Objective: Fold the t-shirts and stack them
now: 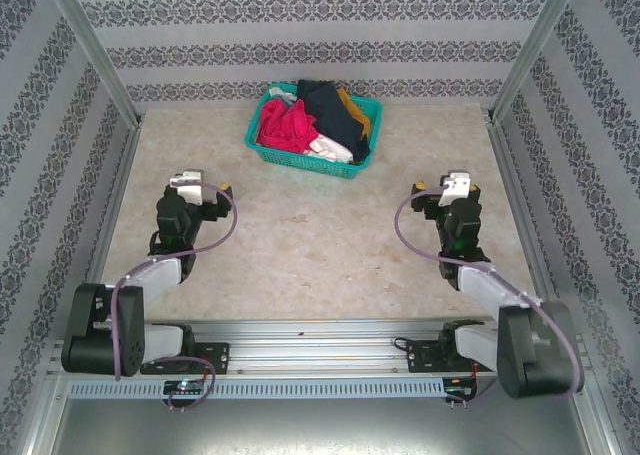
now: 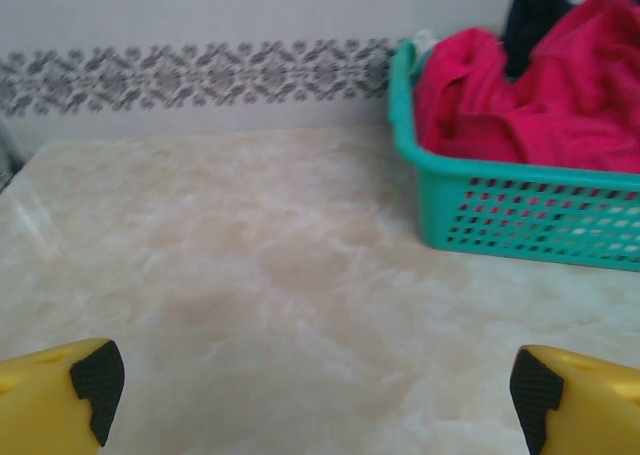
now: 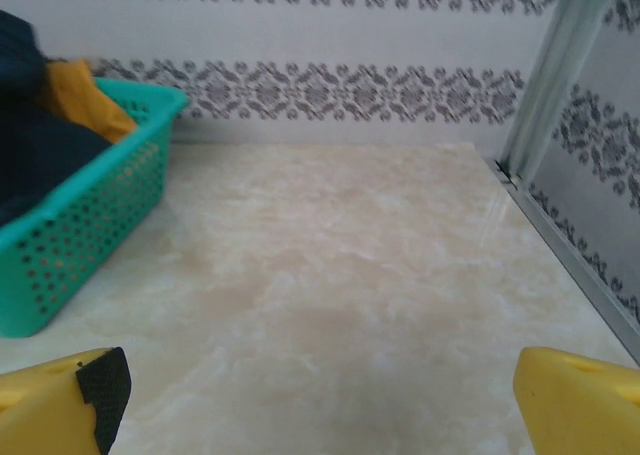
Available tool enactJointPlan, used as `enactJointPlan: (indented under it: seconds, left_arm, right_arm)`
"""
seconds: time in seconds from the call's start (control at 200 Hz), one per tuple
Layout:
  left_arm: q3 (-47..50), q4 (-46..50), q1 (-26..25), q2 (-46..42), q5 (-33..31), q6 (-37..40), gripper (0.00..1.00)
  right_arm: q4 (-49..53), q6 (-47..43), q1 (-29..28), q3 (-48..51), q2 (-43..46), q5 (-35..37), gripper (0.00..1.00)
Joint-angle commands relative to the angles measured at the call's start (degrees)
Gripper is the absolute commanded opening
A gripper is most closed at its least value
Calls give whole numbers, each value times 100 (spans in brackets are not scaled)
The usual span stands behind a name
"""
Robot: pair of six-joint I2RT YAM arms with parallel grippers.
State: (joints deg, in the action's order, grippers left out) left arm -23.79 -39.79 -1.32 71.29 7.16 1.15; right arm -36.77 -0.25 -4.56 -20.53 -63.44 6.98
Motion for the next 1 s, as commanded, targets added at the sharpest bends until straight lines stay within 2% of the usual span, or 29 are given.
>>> enactJointPlan:
  seconds: [0.0,0.125,0.23,0.4,0.485,0.57,0.704,0.994]
  left_arm:
    - [-293,898,-404,-302,504,361,100]
    - [-589,1293,-958,-382,599,453,100]
    - [-796,1707,-1264,-406,830,430,100]
    - [-810,2233,-1454,-614,1207,328,100]
    - [-641,2228,-1507,-770,1172,225,100]
    - [-448,2160,-1529,-926,1151,201,100]
    - [-396,2426,-1632,-1094,1220,253,100]
    - [-204,2360,-1788,-1104,841,321,100]
  right_arm:
    - [1107,-336,-322,-323,489,-380,98]
    - [1893,-668,-814,-1038,538,-877,98]
    - [2482,-1051,-1287,-1774,84,-1155,98]
    - [3051,-1549,-2003,-3046,-1061,-1492,98]
    - [3358,-1728,-2175,-3770,-1775,-1664,98]
    - [3805,-2011,-2381,-4552,-2508,-1532,98]
    - [4501,-2148,-2455,-5777,-3664,-1620,96]
    - [5921,-2537,-2453,-8131,-5610,-1729,87]
